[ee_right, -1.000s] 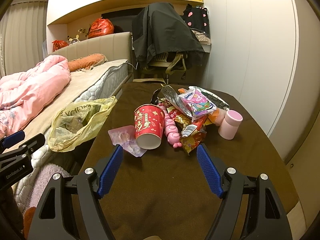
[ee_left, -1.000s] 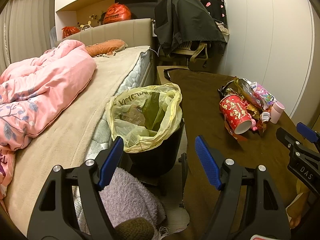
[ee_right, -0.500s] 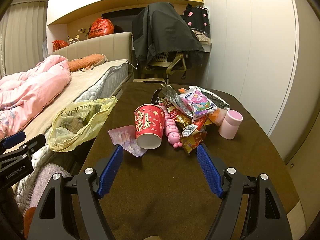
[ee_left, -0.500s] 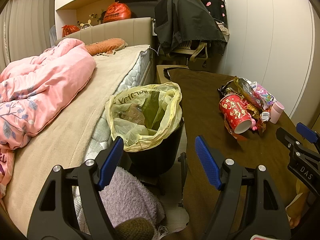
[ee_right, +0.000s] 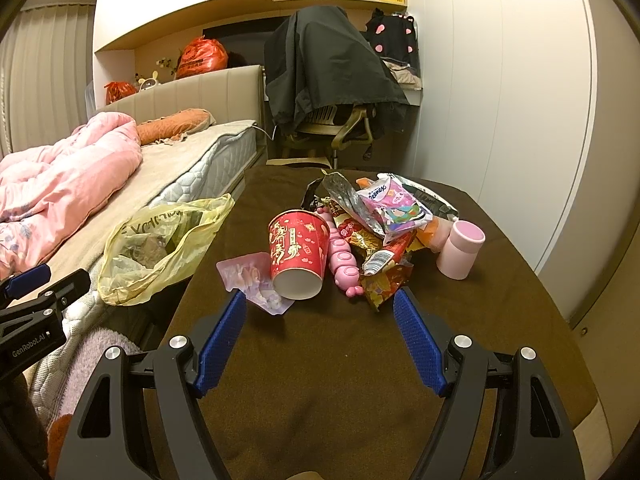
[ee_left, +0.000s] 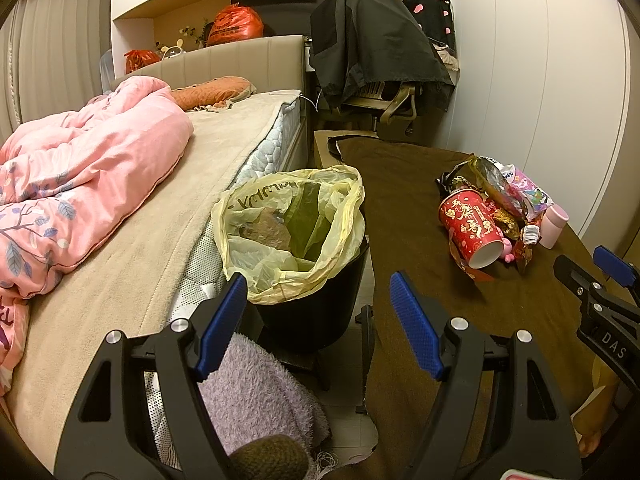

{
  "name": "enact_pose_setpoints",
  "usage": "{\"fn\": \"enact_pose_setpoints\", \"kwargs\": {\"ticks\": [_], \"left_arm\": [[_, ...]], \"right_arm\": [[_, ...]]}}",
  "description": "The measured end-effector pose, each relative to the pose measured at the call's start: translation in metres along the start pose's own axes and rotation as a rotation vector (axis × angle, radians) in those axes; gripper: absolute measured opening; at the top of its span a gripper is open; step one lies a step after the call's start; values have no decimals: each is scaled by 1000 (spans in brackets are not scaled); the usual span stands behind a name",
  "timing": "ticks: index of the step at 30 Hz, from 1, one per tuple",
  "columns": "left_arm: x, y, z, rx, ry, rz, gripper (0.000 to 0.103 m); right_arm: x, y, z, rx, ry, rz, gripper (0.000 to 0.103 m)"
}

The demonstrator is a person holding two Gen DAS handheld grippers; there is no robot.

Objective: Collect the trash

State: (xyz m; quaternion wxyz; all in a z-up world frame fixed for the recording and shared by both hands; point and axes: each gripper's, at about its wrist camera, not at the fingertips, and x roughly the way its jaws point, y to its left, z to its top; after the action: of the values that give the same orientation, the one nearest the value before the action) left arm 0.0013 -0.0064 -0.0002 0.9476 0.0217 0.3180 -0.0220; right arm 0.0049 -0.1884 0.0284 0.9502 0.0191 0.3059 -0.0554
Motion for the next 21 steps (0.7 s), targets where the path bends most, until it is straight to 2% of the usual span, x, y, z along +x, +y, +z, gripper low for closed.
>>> {"fn": "enact_pose_setpoints", "kwargs": {"ticks": [21], "left_arm": [[6, -1, 1, 4, 9, -7, 70]], "right_arm": [[5, -9, 4, -3, -4, -19, 72]]}}
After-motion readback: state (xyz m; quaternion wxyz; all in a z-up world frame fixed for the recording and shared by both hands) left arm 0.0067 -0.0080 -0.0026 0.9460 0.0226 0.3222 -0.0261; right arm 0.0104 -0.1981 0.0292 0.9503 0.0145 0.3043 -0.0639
